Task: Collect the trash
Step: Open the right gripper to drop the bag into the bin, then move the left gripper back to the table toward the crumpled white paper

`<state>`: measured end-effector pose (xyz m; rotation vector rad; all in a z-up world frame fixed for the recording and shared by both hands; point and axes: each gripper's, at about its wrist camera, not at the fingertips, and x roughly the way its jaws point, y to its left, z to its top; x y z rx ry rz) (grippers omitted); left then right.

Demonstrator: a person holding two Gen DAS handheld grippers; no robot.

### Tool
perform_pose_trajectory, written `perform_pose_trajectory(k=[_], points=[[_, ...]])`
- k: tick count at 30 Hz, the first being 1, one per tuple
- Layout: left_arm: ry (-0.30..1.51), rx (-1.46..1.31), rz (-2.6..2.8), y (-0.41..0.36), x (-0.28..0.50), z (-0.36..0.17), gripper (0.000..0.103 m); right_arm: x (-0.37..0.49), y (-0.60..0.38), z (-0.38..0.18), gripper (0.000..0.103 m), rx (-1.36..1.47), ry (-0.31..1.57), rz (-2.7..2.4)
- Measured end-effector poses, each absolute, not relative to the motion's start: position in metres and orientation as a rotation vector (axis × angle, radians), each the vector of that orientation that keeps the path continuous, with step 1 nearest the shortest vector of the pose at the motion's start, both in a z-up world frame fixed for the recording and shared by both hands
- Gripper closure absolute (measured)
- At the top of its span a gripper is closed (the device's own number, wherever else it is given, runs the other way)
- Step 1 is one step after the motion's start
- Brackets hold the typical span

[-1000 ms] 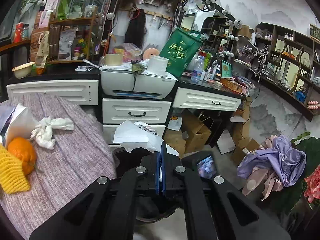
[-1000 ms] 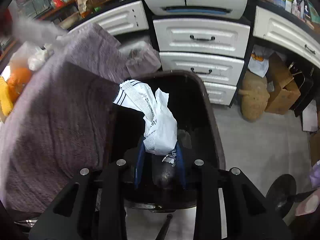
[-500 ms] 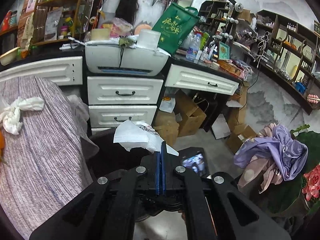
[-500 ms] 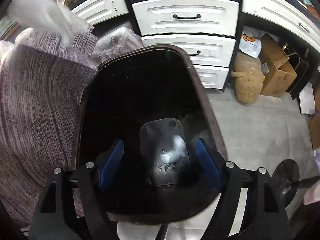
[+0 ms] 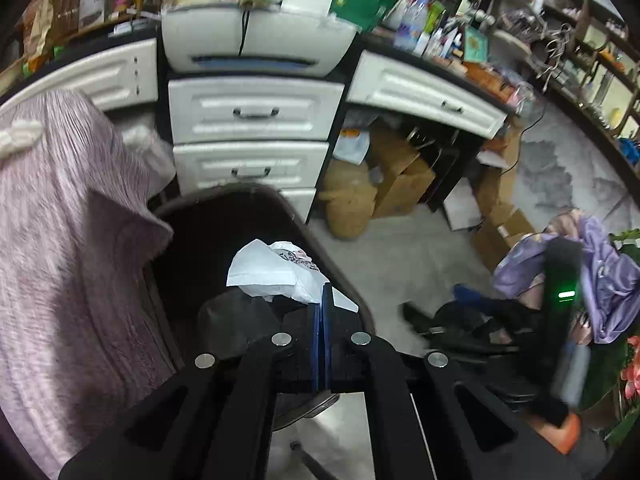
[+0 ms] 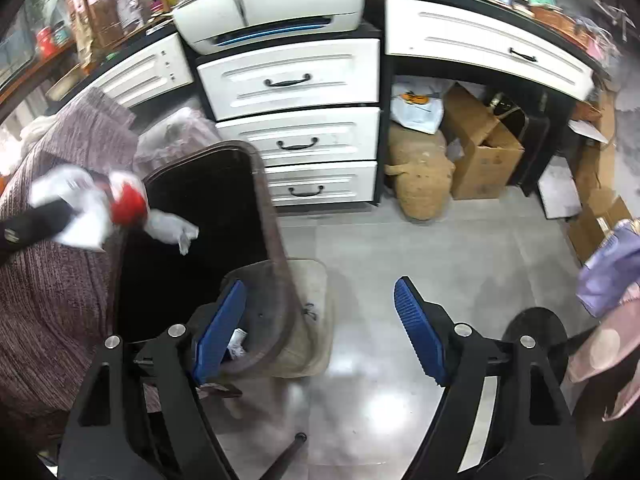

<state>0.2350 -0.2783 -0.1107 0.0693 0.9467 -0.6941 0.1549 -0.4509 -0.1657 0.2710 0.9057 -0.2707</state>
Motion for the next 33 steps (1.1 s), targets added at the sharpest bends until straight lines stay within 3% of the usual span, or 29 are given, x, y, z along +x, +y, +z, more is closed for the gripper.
perform_pose_trajectory(k=[11, 13, 14, 16, 33], points=[[1.045, 0.108, -0.653, -0.284, 0.239, -0.143, 0.097, 0.138, -0.470, -0.164, 0.023, 0.330, 0.899, -0.314], [1.051, 0.109, -0.652, -0.283, 0.238, -0.144, 0.077, 0.138, -0.471, -0.162, 0.022, 0.332, 0.895, -0.318], [1.042, 0.104, -0.652, -0.282, 0.237, -0.144, 0.055, 0.138, -0.471, -0.161, 0.022, 0.332, 0.893, -0.319], [1.008, 0.099, -0.645, -0.281, 0.231, -0.140, 0.038, 0.138, -0.472, -0.159, 0.020, 0.330, 0.889, -0.322], [0.759, 0.128, -0.657, -0.239, 0.176, -0.063, 0.007, 0.144, -0.442, -0.126, 0.019, 0.280, 0.833, -0.250]])
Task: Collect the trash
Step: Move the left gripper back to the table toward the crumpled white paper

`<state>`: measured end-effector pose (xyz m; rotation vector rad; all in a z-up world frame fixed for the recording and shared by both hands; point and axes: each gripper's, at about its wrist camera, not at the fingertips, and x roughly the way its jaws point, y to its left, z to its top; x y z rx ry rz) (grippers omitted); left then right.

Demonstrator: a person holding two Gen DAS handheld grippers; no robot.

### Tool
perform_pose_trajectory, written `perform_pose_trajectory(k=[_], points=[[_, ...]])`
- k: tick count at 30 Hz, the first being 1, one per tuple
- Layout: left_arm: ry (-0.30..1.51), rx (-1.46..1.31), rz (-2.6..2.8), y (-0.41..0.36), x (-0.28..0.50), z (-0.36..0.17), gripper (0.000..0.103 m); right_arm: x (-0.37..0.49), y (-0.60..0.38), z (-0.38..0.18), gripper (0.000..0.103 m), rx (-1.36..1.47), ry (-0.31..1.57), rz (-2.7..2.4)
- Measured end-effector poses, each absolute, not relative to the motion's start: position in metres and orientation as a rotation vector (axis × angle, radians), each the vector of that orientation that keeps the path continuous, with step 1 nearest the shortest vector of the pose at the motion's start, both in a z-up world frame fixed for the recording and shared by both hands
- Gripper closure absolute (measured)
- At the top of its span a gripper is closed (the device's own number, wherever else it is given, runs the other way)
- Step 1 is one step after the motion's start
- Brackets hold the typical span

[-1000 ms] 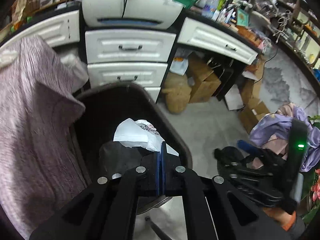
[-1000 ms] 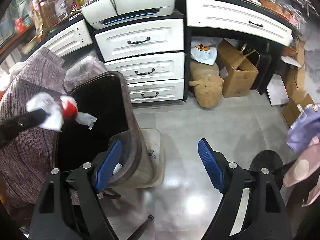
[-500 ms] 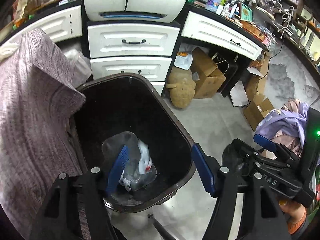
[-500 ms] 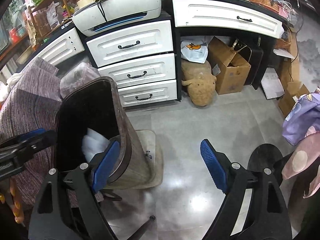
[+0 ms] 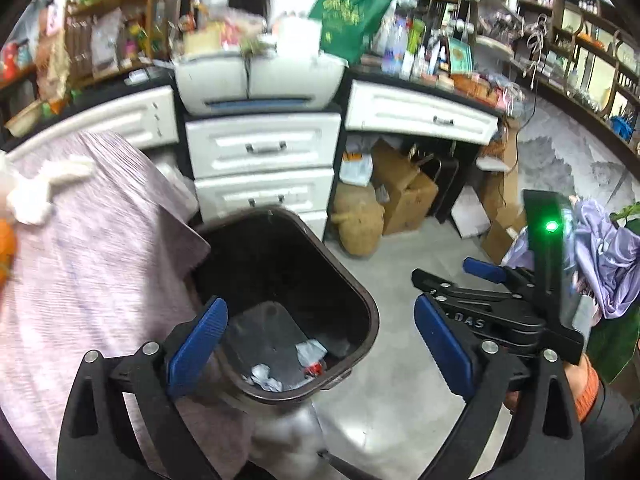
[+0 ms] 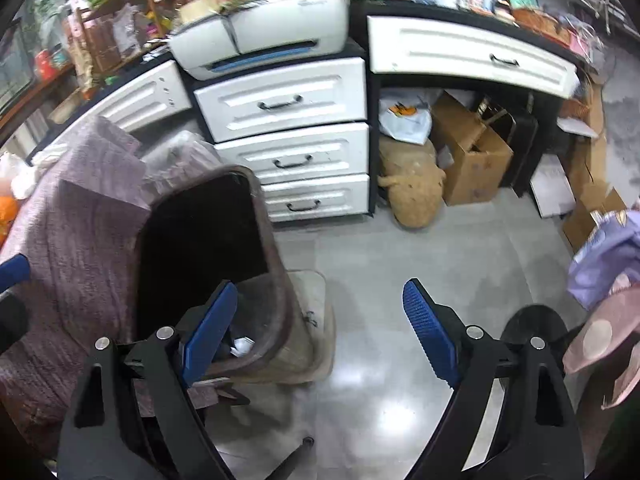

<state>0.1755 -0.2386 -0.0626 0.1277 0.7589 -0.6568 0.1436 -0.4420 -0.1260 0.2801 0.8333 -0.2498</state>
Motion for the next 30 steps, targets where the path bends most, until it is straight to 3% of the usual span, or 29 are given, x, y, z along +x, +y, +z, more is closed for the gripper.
perform_pose_trajectory(k=[13, 30], points=[[0.622, 0.145, -0.452, -0.149, 0.154, -0.012, 0.005, 0.179, -0.333, -0.055, 0.012, 0.147, 0.707, 0.045], [0.658, 0.143, -0.038, 0.017, 0.178, -0.022, 0.005, 0.201, -0.188, -0.033, 0.012, -0.001, 0.720, 0.392]])
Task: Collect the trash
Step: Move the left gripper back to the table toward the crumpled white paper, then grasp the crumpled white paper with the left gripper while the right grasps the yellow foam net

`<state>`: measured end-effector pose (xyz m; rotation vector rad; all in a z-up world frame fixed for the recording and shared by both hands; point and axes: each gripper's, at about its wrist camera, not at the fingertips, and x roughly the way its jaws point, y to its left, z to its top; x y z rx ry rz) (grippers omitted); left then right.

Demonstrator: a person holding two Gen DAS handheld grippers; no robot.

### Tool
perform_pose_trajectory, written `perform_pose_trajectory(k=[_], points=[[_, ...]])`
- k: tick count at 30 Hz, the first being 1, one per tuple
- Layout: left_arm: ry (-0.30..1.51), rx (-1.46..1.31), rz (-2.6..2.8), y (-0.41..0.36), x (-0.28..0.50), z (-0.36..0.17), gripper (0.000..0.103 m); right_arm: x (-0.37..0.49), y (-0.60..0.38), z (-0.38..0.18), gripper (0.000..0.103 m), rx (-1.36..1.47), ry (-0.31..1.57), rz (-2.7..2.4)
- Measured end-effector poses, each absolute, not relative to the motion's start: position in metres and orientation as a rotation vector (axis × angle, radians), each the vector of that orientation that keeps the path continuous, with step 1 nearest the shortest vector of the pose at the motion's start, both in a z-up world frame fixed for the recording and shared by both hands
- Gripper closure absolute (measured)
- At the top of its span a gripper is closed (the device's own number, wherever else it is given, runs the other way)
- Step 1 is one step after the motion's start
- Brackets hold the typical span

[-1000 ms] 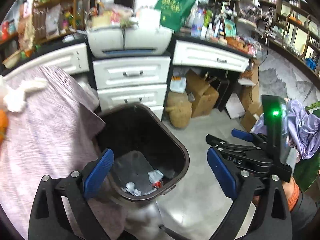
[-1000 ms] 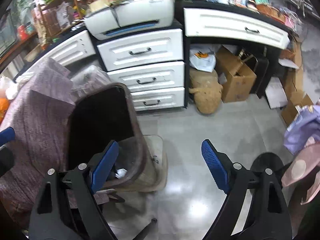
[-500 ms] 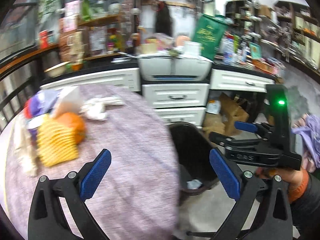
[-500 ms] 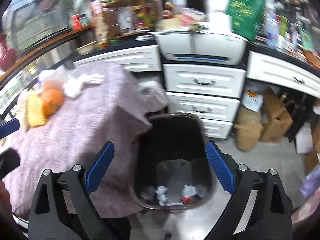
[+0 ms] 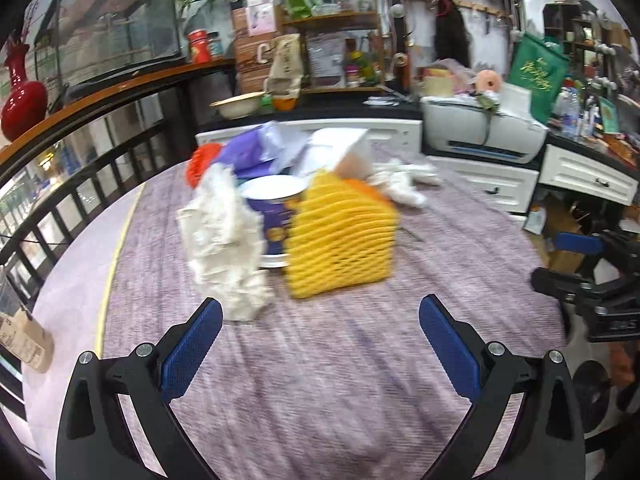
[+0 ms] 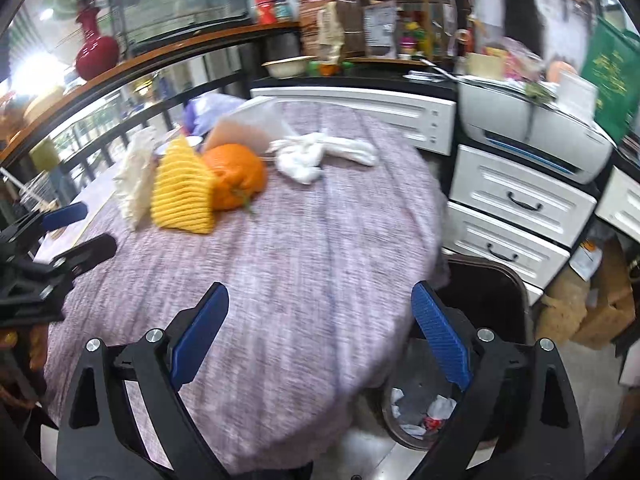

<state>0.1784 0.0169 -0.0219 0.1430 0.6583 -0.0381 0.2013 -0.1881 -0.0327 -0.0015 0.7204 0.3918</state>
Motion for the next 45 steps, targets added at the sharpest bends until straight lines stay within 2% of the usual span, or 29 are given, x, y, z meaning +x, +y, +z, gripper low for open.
perform_pose_trajectory(k=[13, 16, 24, 29, 39, 43, 45], points=[[0.737, 0.149, 0.077, 0.076, 0.235, -0.038, 0.006, 0.205, -0.154, -0.025, 0.012, -0.048, 0.731, 0.451], [0.756, 0.127, 0.082, 0.080, 0.242, -0.042, 0.014, 0.206, -0.153, -0.025, 0.012, -0.048, 0.737, 0.453], [0.784, 0.069, 0.053, 0.087, 0.238, -0.042, 0.059, 0.210, -0.144, -0.026, 0.012, -0.064, 0.742, 0.472], [0.770, 0.043, 0.047, 0.090, 0.233, -0.034, 0.071, 0.219, -0.131, -0.022, 0.012, -0.071, 0.740, 0.509], [0.725, -0.051, 0.025, 0.101, 0.206, -0.016, 0.073, 0.254, -0.081, -0.024, 0.012, -0.137, 0.773, 0.593], [0.705, -0.068, 0.036, 0.107, 0.199, -0.014, 0.073, 0.270, -0.063, -0.025, 0.022, -0.184, 0.770, 0.586], [0.702, -0.082, 0.032, 0.110, 0.198, -0.014, 0.073, 0.278, -0.058, -0.025, 0.024, -0.193, 0.769, 0.583]])
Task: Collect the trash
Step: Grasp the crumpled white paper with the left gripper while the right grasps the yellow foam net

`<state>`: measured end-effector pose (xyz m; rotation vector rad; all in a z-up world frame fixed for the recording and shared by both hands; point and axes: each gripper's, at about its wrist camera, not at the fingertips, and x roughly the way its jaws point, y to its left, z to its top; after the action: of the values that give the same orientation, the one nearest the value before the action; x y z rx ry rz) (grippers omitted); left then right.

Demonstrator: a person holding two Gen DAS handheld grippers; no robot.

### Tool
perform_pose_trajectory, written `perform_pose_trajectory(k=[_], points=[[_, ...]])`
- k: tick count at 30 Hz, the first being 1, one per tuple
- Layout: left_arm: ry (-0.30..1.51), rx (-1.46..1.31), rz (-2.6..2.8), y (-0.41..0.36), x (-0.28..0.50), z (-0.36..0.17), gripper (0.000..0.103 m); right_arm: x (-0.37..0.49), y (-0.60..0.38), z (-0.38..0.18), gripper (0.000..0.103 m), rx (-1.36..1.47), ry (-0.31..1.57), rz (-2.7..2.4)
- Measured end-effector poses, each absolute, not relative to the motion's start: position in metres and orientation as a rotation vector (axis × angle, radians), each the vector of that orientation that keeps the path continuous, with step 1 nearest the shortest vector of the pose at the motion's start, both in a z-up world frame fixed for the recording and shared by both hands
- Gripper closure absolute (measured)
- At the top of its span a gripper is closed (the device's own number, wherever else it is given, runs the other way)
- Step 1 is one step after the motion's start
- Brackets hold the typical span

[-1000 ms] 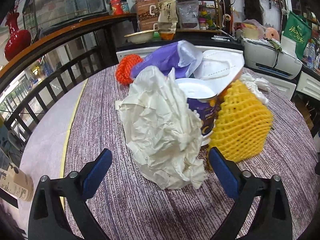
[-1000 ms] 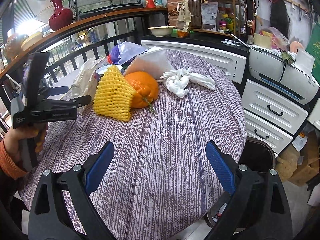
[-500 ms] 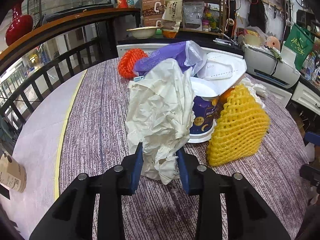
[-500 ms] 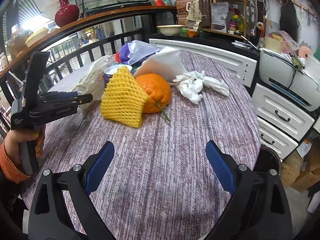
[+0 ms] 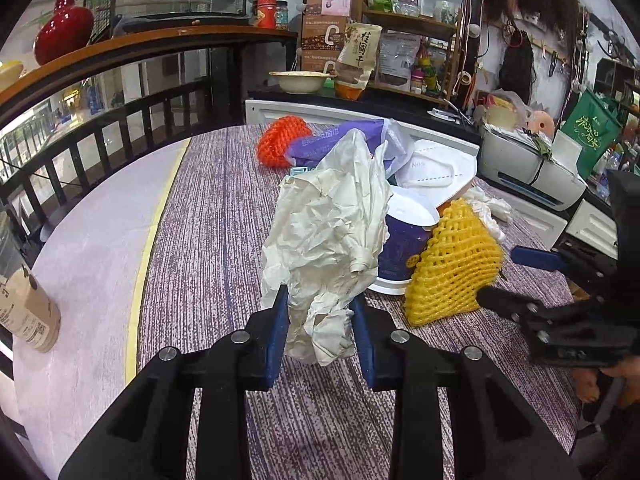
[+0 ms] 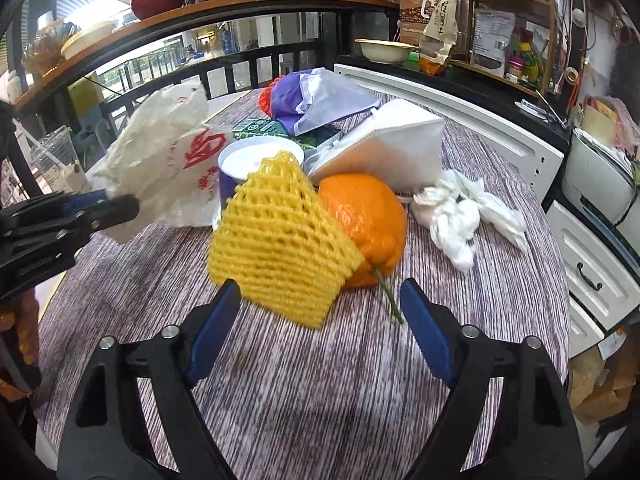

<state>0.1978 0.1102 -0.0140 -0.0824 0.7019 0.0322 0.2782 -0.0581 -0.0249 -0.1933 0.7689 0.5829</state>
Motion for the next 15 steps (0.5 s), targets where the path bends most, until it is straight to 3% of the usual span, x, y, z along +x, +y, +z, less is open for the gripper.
perform_pose_trajectory(k=[8, 12, 13, 15], points=[[0.693, -0.111, 0.020, 0.112, 0.194, -0.017, 0.073, 0.288, -0.046, -0.031, 0.037, -0.266, 0.748, 0.546], [0.698, -0.118, 0.017, 0.113, 0.194, -0.020, 0.073, 0.279, -0.046, -0.031, 0.059, -0.290, 0.732, 0.539], [0.699, -0.119, 0.016, 0.113, 0.195, -0.019, 0.073, 0.278, -0.047, -0.031, 0.069, -0.288, 0.736, 0.546], [0.699, -0.119, 0.015, 0.113, 0.194, -0.019, 0.073, 0.274, -0.048, -0.032, 0.076, -0.289, 0.738, 0.543]])
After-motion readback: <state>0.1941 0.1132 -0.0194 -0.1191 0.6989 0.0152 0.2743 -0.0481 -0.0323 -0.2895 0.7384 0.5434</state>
